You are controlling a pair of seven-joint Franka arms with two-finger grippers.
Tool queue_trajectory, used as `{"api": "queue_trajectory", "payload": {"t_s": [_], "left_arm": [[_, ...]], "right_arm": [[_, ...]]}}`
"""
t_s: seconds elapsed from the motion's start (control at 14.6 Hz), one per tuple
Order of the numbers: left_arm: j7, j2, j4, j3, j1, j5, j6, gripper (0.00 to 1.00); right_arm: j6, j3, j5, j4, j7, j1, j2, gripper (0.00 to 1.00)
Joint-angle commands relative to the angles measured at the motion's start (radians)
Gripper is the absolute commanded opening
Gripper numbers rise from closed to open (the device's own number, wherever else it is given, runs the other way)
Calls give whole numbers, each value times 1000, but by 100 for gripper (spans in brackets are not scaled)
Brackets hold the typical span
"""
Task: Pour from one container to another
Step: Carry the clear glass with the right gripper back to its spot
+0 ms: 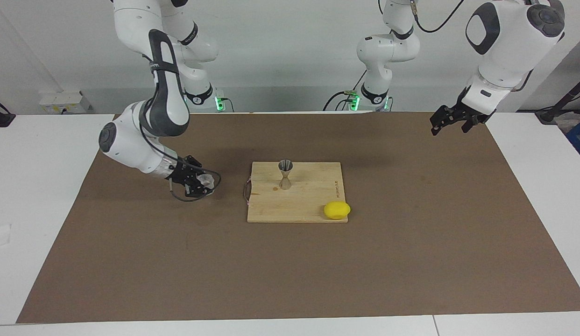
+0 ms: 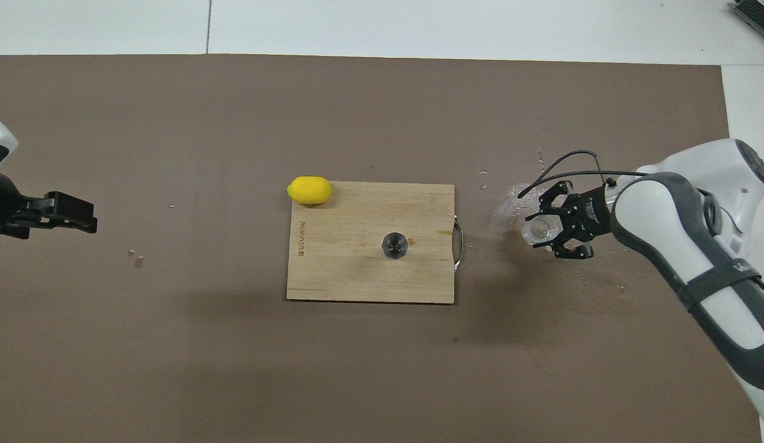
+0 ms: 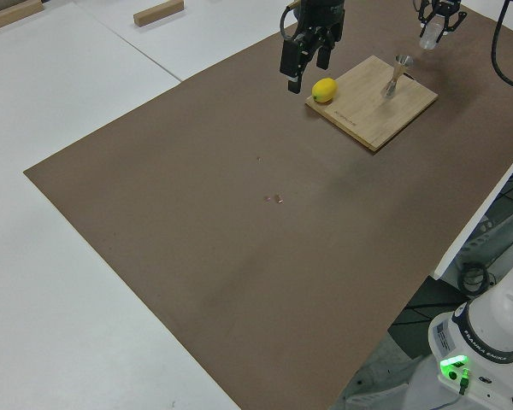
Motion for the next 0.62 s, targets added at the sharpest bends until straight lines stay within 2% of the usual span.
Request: {"api": "queue_trajectory", "payload": {"t_s": [0.0,0.55], "left_arm": [[-1,-9,8,12,-16,3,-20,100],[-1,-9,8,13,-16,3,-20,100]], "right_arm": [[-1,16,53,-62,-89,-66,-35,0],[-14,16,73,-77,-201,-166,9,0]]}}
